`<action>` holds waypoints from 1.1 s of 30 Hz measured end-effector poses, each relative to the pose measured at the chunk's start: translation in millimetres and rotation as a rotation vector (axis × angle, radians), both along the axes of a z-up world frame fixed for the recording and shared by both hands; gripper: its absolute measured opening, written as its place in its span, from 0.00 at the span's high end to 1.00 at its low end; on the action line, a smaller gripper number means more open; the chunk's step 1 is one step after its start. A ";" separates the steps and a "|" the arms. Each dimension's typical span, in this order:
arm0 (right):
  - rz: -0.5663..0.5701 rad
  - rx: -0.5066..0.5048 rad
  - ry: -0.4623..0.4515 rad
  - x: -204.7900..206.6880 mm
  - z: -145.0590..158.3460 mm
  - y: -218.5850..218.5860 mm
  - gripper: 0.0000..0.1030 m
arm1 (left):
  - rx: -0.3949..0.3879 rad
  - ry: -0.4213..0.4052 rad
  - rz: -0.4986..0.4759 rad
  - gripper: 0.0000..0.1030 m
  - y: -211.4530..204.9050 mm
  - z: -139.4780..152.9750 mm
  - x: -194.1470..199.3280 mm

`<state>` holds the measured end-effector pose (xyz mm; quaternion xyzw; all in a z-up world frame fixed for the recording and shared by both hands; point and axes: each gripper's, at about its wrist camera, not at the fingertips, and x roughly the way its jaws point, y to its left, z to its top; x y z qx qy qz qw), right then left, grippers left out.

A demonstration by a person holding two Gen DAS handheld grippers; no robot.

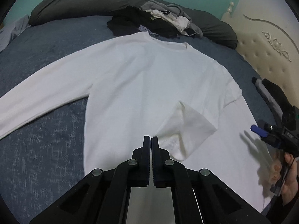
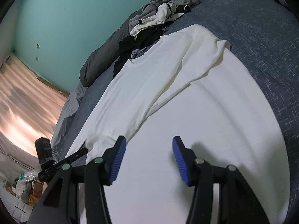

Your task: Fold clothes

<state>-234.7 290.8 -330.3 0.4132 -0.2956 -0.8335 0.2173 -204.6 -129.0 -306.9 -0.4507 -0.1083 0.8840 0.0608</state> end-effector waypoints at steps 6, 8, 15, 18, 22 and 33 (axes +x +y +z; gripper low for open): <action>0.009 0.003 0.005 0.8 1.6 -4.1 0.49 | -0.015 -0.087 0.016 0.98 -6.2 -23.0 5.6; 0.009 0.002 0.007 0.7 2.2 -4.2 0.49 | 0.032 -0.080 0.034 0.97 -9.6 -19.1 5.8; 0.010 -0.002 0.008 0.9 2.9 -3.5 0.49 | 0.244 -0.082 0.005 0.55 5.4 -11.9 3.4; 0.006 -0.004 0.011 1.4 4.2 -1.7 0.49 | 0.298 -0.107 -0.001 0.55 12.9 -18.7 2.3; 0.000 -0.008 0.012 1.6 4.8 0.8 0.49 | 0.310 -0.114 -0.001 0.55 18.1 -25.2 4.5; 0.005 -0.007 -0.003 1.2 0.3 -1.7 0.49 | 0.335 -0.027 -0.027 0.99 10.0 -3.7 12.5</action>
